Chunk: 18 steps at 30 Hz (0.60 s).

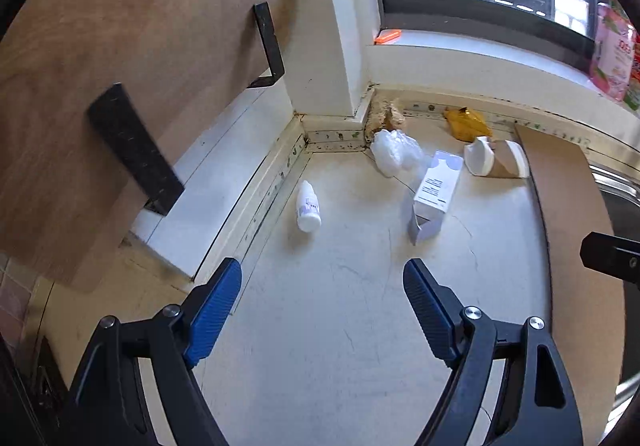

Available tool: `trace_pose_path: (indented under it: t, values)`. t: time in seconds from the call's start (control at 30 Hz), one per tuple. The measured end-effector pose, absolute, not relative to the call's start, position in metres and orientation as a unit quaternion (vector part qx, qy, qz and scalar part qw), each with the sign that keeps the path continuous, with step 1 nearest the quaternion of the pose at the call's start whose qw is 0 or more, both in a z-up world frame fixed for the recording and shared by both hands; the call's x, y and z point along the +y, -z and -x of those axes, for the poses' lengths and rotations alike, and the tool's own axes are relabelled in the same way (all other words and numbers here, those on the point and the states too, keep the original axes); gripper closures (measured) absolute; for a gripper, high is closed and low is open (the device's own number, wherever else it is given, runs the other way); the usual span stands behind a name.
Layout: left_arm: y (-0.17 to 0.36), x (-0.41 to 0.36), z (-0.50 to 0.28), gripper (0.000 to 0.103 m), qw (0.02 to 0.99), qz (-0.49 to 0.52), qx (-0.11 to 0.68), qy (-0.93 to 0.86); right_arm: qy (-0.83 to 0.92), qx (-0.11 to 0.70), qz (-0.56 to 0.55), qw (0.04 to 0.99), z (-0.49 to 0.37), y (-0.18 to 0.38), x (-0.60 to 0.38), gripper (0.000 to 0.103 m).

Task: Collect trash
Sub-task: 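Raise both tools back up over the counter trash, then grasp the white dropper bottle with the left gripper while the right gripper grasps the white-blue carton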

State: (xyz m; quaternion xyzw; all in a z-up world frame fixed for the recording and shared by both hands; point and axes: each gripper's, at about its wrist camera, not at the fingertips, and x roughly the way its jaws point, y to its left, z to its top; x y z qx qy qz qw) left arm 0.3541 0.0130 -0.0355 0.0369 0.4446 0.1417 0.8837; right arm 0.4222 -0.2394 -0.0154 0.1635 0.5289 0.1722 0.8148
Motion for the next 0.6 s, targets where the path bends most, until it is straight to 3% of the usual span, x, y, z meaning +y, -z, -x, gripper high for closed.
trace_pose_path:
  t: [0.27,0.6]
  values:
    - [0.076,0.025,-0.43,0.027,0.862,-0.039,0.474,-0.173,-0.188,0.561,-0.181,0.786,-0.493,0.058,-0.214,0.046]
    - [0.104,0.045,-0.468,0.027,0.843,-0.04,0.499,-0.195,-0.177,0.6,-0.225,0.747,-0.548,0.099,-0.199,0.046]
